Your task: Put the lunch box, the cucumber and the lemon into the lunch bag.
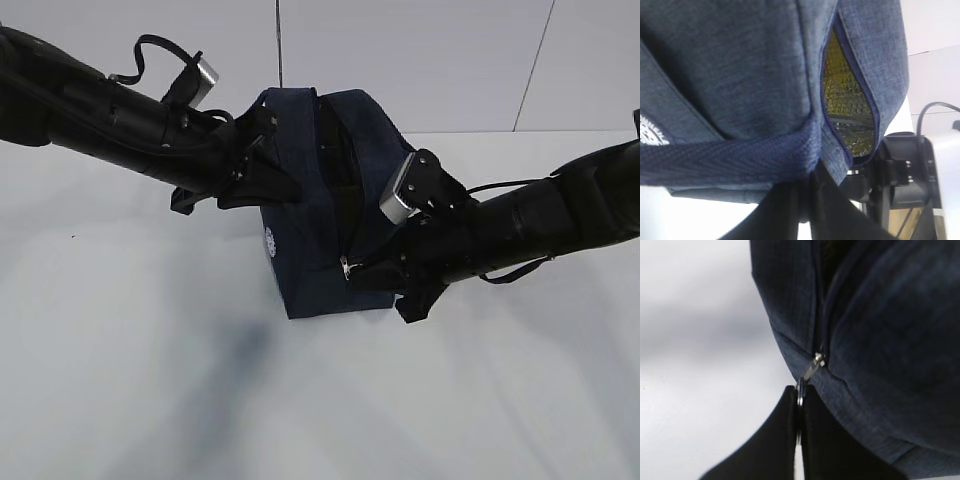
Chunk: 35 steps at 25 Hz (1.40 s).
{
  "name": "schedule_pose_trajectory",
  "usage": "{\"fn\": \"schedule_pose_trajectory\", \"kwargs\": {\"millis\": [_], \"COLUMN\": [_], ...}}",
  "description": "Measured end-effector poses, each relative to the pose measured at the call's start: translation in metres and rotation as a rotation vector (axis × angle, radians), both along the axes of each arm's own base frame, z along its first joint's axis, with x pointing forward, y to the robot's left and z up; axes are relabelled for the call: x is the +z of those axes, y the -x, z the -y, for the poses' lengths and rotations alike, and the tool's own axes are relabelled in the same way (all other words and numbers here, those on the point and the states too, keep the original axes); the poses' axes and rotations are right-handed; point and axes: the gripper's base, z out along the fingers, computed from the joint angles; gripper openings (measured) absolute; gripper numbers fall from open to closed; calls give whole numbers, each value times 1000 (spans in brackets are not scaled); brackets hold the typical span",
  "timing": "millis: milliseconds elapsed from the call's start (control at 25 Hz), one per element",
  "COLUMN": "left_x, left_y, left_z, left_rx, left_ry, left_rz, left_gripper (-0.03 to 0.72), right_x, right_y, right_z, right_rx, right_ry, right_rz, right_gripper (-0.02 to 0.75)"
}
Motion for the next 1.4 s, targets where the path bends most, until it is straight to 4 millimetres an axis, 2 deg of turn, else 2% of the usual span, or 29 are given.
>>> {"fn": "schedule_pose_trajectory", "kwargs": {"millis": [1120, 1400], "left_x": [0, 0], "left_y": [0, -1], "left_z": [0, 0], "left_rx": [4, 6], "left_ry": [-2, -3], "left_rz": [3, 3], "left_gripper": [-6, -6], "right_x": [48, 57], "right_y": [6, 5], "right_z": [3, 2], "right_rx": [-9, -57], "right_ry": [-22, -73], "right_rz": [115, 111], "right_gripper": [1, 1]}}
